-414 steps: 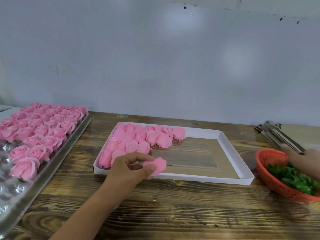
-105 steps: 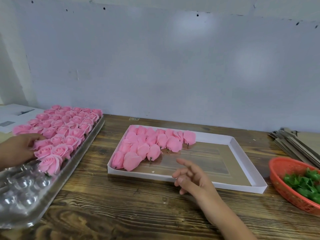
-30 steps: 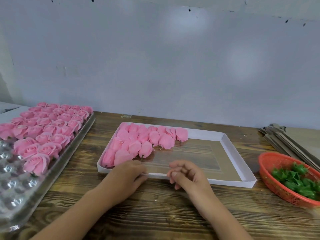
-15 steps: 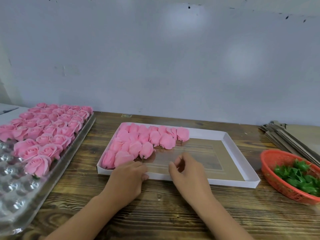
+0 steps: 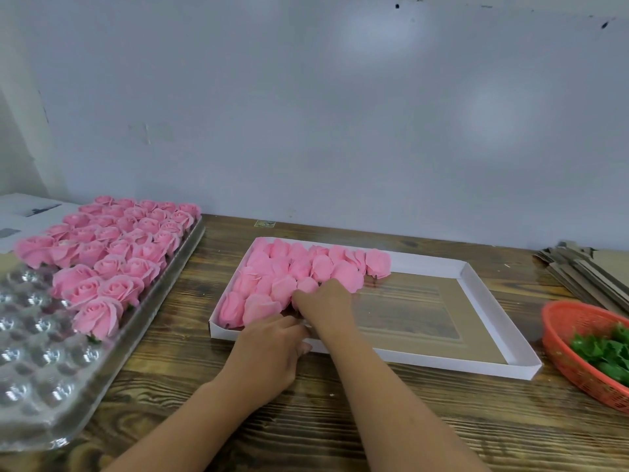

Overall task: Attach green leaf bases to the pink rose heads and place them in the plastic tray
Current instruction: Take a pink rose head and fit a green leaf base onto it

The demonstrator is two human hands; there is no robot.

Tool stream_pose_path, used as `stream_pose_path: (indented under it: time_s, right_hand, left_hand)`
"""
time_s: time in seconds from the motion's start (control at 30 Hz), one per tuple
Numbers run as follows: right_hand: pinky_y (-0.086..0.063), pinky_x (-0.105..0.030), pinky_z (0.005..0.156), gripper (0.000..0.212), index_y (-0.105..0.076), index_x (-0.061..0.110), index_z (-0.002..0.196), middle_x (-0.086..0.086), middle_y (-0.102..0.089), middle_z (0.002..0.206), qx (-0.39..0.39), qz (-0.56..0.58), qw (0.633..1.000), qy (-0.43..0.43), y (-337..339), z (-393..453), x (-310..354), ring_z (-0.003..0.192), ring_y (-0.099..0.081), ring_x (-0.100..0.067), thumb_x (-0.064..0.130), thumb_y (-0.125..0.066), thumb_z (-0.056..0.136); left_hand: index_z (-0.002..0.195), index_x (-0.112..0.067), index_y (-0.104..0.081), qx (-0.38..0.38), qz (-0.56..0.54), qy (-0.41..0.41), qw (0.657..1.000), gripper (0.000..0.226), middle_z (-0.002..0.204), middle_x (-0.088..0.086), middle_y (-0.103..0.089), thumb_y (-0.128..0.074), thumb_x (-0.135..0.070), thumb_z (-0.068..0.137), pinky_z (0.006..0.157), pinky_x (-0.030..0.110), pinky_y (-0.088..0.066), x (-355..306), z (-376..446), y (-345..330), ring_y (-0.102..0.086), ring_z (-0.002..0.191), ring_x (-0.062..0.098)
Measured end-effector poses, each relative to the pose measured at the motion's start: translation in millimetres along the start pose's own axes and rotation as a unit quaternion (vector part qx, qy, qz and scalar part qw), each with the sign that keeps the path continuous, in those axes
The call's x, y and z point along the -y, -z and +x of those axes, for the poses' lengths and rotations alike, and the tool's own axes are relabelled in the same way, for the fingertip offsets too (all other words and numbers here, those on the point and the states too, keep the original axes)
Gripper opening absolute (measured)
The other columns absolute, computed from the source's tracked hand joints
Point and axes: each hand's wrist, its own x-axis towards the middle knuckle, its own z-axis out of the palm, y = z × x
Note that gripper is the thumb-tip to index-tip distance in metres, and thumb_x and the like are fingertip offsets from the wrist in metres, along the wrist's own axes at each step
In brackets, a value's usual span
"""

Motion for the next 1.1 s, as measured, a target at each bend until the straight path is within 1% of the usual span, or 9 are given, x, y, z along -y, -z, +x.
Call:
stream_pose_path:
  time_s: [0.1,0.2,0.4,0.47,0.57,0.73,0.83,0.97,1.1]
  right_hand:
    - [-0.036,-0.024,0.050,0.017,-0.057,0.011,0.076,-0.006,-0.063,0.076,-0.008,-0.018,1.000,-0.006,-3,3,2,0.067,-0.057,-0.019,0.025,-0.067,0.073]
    - [-0.033,-0.025,0.049,0.021,-0.048,0.016,0.073,-0.006,-0.062,0.080,0.003,-0.024,1.000,-0.005,-4,5,2,0.069,-0.056,-0.020,0.026,-0.066,0.073]
    - [-0.039,-0.023,0.053,0.016,-0.058,0.010,0.060,-0.002,-0.057,0.054,0.029,0.018,0.999,-0.021,21,4,-3,0.055,-0.052,-0.020,0.020,-0.065,0.070]
    - [-0.044,-0.028,0.059,0.013,-0.061,0.006,0.061,-0.008,-0.058,0.057,0.039,0.059,0.997,-0.022,38,3,-8,0.058,-0.053,-0.023,0.014,-0.064,0.070]
    - [-0.057,-0.036,0.065,0.023,-0.050,0.012,0.061,-0.016,-0.055,0.068,0.068,0.181,0.981,-0.030,67,-6,-22,0.064,-0.058,-0.025,0.007,-0.067,0.077]
    - [-0.059,-0.033,0.070,0.025,-0.050,0.013,0.090,-0.019,-0.067,0.100,0.099,0.350,0.930,-0.057,104,-32,-45,0.082,-0.071,-0.026,0.003,-0.072,0.082]
    - [-0.059,-0.031,0.069,0.027,-0.052,0.012,0.095,-0.018,-0.060,0.099,0.101,0.398,0.911,-0.052,110,-45,-54,0.084,-0.069,-0.025,0.000,-0.072,0.083]
    - [-0.059,-0.028,0.072,0.026,-0.054,0.011,0.101,-0.016,-0.051,0.099,0.125,0.445,0.886,-0.026,105,-58,-55,0.089,-0.063,-0.024,0.002,-0.071,0.083]
    - [-0.057,-0.028,0.071,0.048,-0.056,0.007,0.114,-0.020,-0.055,0.100,0.184,0.452,0.873,0.006,102,-65,-49,0.090,-0.065,-0.023,0.013,-0.082,0.073]
  left_hand:
    - [0.100,-0.020,-0.077,-0.006,0.002,-0.002,1.000,0.012,0.098,-0.006,-0.075,-0.071,-0.021,0.089,0.078,0.027,-0.049,-2,1,1,-0.066,0.089,0.014]
    - [0.098,-0.020,-0.077,0.002,0.002,0.002,1.000,0.011,0.098,-0.007,-0.074,-0.070,-0.021,0.090,0.077,0.025,-0.048,-2,1,1,-0.066,0.089,0.014]
    - [0.089,-0.021,-0.072,0.003,0.027,-0.002,1.000,0.006,0.089,-0.010,-0.070,-0.069,-0.027,0.090,0.072,0.026,-0.049,-2,1,3,-0.063,0.083,0.012]
    - [0.096,-0.023,-0.073,0.001,0.013,-0.003,1.000,0.011,0.094,-0.011,-0.070,-0.065,-0.029,0.093,0.075,0.028,-0.049,-1,0,3,-0.062,0.087,0.011]
    - [0.102,-0.028,-0.072,0.017,-0.004,0.002,1.000,0.016,0.098,-0.015,-0.066,-0.060,-0.035,0.095,0.080,0.027,-0.049,-1,-2,4,-0.058,0.091,0.006]
    - [0.107,-0.026,-0.072,0.038,-0.050,0.012,0.998,0.018,0.102,-0.017,-0.064,-0.060,-0.027,0.094,0.087,0.017,-0.045,-5,-7,10,-0.054,0.096,-0.001]
    - [0.119,-0.030,-0.068,0.023,-0.100,0.047,0.994,0.024,0.117,-0.023,-0.060,-0.061,-0.032,0.096,0.096,0.006,-0.035,-12,-6,14,-0.048,0.110,-0.012]
    - [0.118,-0.049,-0.057,0.051,-0.226,0.126,0.965,0.032,0.113,-0.039,-0.053,-0.059,-0.059,0.089,0.087,0.005,-0.041,-27,6,17,-0.047,0.110,-0.023]
    - [0.118,-0.043,-0.067,0.104,-0.398,0.160,0.897,0.058,0.116,-0.026,-0.068,-0.056,-0.081,0.076,0.096,0.020,-0.049,-45,25,18,-0.060,0.112,-0.009]
